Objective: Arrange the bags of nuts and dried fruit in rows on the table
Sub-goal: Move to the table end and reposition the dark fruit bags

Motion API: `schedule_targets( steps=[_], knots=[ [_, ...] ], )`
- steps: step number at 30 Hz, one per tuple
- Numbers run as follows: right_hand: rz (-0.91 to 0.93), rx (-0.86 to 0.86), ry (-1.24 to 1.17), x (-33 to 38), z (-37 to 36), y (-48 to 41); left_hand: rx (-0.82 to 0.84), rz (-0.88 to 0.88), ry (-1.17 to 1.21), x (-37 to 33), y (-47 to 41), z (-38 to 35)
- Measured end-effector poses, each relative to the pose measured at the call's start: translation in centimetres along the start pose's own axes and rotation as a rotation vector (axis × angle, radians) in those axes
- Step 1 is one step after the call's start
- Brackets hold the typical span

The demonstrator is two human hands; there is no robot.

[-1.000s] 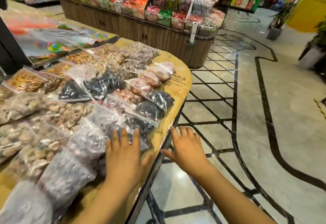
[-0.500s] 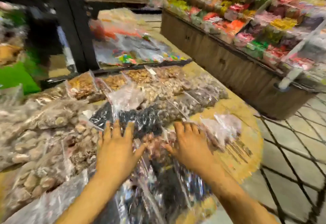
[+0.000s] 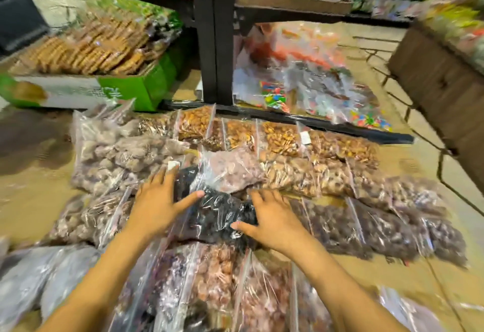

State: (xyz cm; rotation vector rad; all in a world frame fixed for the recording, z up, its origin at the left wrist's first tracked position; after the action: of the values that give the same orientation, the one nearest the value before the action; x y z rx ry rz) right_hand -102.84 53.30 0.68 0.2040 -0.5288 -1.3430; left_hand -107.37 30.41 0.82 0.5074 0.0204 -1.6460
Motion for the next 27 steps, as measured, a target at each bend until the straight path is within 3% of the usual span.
schedule_targets(
  steps=[6,13,19,27],
  knots=[
    [0.058,0.196,-0.081,0.1,-0.2,-2.7,0.092,-0.038,0.005,3.2,-5.9,0.1],
    [0.017,0.229,-0.061,1.3,0.3,-3.1,0.182,-0.146,0.063,2.5,-9.6,0.5],
    [-0.052,0.027,0.058,2.3,0.3,-2.0,0.235,-0.174,0.007,4.0,-9.5,-0.5],
    [-0.015,-0.374,0.235,5.7,-0.8,2.7,0.087,-0.107,0.529,3.5,-4.6,0.7]
  ],
)
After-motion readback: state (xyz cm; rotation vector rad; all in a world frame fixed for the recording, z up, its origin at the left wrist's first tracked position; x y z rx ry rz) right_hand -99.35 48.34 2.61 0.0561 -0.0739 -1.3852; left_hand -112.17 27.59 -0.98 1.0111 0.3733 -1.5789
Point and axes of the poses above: each hand's wrist, its own y-axis away from the middle knuckle, its own z-axis out of the back of the hand, x = y × z, the point moved 4 cm from there along -y, towards the middle knuckle, and after that the axes turned 10 degrees about x, right-handed, at the moved point
